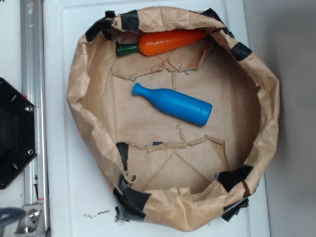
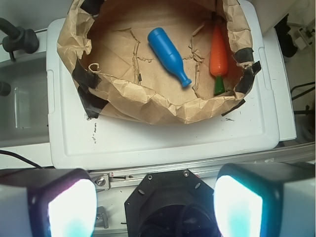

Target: Grab the carrot.

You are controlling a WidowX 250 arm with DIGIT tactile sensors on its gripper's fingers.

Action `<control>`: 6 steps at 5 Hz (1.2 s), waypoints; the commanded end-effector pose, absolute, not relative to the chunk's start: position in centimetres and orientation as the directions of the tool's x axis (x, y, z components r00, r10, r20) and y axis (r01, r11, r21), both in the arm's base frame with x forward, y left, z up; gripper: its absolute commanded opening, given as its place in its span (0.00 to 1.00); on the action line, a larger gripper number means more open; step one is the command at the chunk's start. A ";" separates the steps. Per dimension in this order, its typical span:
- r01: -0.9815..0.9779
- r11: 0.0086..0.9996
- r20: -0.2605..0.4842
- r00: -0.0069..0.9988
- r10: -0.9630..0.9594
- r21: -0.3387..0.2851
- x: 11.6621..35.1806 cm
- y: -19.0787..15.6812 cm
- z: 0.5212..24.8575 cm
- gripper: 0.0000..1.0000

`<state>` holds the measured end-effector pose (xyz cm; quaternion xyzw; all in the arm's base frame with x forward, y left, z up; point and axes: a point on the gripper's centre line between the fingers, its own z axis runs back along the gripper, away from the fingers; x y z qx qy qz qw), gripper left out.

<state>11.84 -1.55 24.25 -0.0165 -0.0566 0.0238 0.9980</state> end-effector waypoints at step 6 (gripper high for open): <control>-0.373 0.927 0.371 0.858 0.356 -0.027 26.5 3.4 9.5 1.00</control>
